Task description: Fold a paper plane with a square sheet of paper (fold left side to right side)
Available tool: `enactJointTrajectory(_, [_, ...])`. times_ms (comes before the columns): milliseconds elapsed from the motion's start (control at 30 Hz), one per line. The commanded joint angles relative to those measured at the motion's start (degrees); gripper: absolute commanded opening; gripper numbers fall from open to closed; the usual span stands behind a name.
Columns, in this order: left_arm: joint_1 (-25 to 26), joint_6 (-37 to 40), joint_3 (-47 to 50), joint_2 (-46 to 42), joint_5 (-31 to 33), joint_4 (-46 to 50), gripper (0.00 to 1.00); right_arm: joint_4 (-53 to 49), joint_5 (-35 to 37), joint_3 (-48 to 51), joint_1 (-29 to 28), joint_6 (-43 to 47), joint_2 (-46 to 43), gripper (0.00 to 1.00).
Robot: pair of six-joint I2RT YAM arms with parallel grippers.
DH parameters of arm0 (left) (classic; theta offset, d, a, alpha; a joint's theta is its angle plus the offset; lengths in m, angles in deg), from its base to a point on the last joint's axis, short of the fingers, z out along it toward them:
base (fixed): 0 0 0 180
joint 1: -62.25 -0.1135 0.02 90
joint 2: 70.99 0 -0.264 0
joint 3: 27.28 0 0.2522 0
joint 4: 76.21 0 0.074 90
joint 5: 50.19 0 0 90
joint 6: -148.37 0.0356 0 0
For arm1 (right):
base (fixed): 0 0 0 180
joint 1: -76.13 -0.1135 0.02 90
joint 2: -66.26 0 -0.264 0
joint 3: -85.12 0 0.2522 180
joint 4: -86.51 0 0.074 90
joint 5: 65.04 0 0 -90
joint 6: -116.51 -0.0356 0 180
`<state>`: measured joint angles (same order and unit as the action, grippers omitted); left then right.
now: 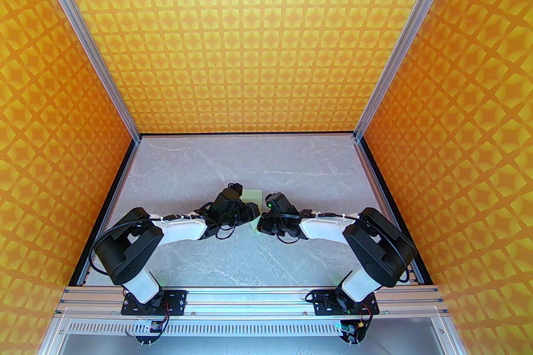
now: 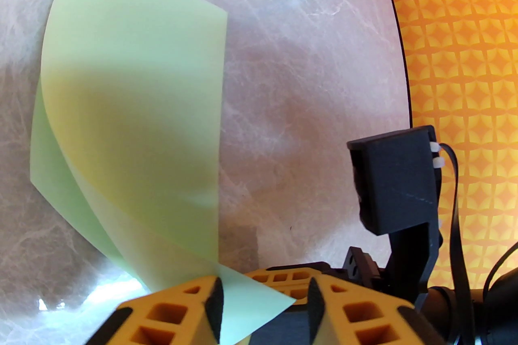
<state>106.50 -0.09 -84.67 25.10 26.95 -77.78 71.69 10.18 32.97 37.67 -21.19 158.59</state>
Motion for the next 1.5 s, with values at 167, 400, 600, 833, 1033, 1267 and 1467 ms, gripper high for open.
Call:
enactJointTrajectory(167, [-0.55, -0.38, -1.93, 1.59, 1.0, 3.62, 0.4, 3.93, 1.12, 4.68, 2.31, 1.1, -7.41, 0.09])
enactJointTrajectory(400, [-0.74, -1.09, -2.95, 2.52, 1.24, 3.53, 0.4, 13.62, 0.87, 10.88, 3.47, -1.94, -12.86, 0.18])
enactJointTrajectory(600, [-0.83, -1.4, -2.98, 2.56, 1.25, 3.17, 0.4, 28.23, -0.68, 16.26, 3.83, -9.23, -11.67, 0.22])
enactJointTrajectory(833, [-0.86, -1.75, -3.11, 2.71, 1.26, 3.0, 0.4, 55.1, -1.72, 23.06, 3.81, -18.56, -2.39, 0.22])
enactJointTrajectory(1033, [-0.84, -1.75, -3.34, 2.78, 1.26, 3.18, 0.4, 63.62, -1.22, 24.53, 3.83, -21.5, 2.2, 0.2])
enactJointTrajectory(1267, [-0.85, -1.84, -3.7, 3.07, 1.26, 3.0, 0.4, 63.35, -1.22, 24.31, 3.82, -21.47, 3.43, 0.21])
enactJointTrajectory(1467, [-0.93, -1.75, -3.83, 3.13, 1.26, 3.22, 0.4, 63.53, -1.04, 23.51, 3.81, -21.64, 4.77, 0.19])
